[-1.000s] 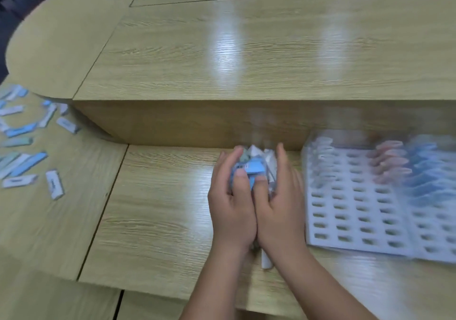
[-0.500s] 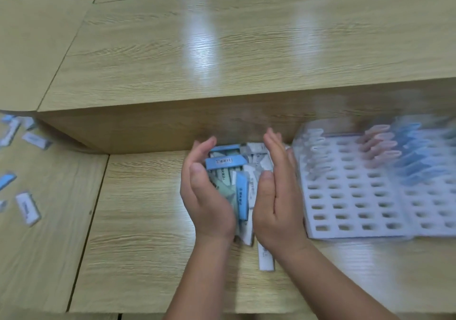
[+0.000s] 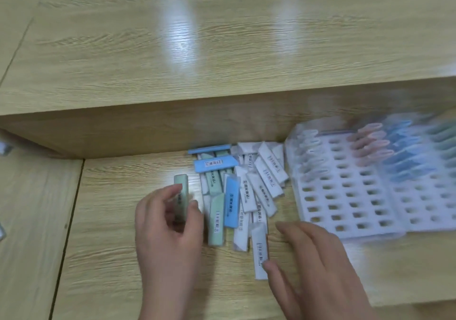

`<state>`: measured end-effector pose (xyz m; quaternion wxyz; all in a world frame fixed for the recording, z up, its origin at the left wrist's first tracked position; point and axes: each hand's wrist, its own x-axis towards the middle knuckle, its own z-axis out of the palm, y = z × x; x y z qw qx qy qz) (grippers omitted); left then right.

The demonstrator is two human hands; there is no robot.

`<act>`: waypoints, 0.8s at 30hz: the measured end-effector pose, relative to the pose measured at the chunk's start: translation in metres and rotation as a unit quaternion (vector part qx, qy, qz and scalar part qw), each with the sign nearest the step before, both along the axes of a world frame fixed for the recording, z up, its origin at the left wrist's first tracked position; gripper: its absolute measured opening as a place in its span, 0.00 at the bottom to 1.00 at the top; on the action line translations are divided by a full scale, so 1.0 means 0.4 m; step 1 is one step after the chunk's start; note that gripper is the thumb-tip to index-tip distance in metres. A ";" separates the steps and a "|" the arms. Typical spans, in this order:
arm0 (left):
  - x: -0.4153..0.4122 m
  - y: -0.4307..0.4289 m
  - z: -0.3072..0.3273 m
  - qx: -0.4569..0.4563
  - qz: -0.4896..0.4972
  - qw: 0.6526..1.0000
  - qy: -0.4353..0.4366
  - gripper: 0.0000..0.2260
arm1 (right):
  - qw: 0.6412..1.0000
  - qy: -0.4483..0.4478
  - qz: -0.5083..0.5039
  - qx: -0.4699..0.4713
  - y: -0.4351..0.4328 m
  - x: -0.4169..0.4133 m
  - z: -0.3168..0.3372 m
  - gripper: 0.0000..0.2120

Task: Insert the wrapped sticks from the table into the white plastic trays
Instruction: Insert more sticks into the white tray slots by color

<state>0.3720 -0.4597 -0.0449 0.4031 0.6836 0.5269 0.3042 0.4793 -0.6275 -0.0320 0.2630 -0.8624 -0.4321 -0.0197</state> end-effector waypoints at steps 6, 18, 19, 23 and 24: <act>-0.001 -0.006 0.017 0.015 -0.004 0.989 0.148 0.20 | 0.996 -0.009 0.000 -0.088 0.010 -0.031 -0.028 0.27; -0.019 0.034 0.042 -0.034 -0.023 0.986 0.162 0.05 | 0.944 0.298 -0.101 -0.094 0.032 -0.026 0.057 0.16; -0.018 0.029 0.056 -0.051 -0.025 0.990 0.127 0.05 | 0.923 0.366 -0.107 -0.051 0.027 -0.026 0.061 0.15; 0.019 -0.015 0.130 -0.066 -0.106 0.991 0.051 0.07 | 0.800 0.569 -0.148 0.122 -0.001 -0.004 0.096 0.21; 0.035 -0.031 0.147 -0.062 -0.133 0.988 0.047 0.09 | 0.795 0.574 -0.152 0.126 -0.008 0.010 0.106 0.20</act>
